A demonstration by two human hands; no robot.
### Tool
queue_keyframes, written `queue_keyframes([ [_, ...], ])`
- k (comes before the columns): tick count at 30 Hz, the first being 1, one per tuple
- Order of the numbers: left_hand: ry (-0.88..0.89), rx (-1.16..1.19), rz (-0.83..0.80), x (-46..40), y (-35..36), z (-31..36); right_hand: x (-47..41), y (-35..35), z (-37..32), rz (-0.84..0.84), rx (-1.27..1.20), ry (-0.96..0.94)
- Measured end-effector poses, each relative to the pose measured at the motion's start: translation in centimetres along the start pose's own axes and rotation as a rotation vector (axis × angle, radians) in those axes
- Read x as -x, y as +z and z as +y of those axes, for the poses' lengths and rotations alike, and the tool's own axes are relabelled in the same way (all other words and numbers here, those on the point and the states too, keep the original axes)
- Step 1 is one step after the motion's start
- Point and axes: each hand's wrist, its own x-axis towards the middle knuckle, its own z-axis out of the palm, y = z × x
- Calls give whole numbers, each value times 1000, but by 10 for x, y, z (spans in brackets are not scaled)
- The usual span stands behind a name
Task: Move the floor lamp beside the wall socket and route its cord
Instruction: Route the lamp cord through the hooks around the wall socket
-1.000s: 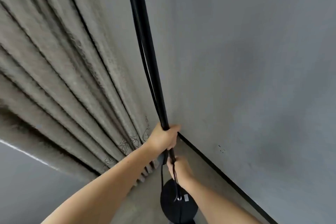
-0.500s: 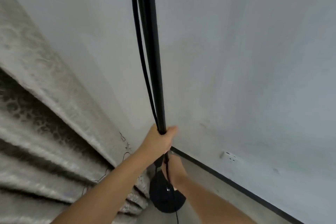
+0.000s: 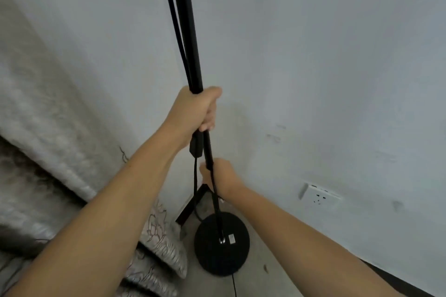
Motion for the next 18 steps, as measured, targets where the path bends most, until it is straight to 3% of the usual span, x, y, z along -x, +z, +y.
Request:
queue_keyframes([
  [5,326,-37,167,-6,-1,-33,-16,0,18,36,82,-176],
  [9,578,-162,466,14,11,-74,-15,-8,46,207,442,-425],
  [12,684,-212,625,38,26,-103,2,-35,82,274,645,-501],
  [15,624,26,461,58,44,-126,25,-86,106,117,587,-382],
  [18,374,73,192,63,73,-160,47,-137,125,-211,406,-145],
])
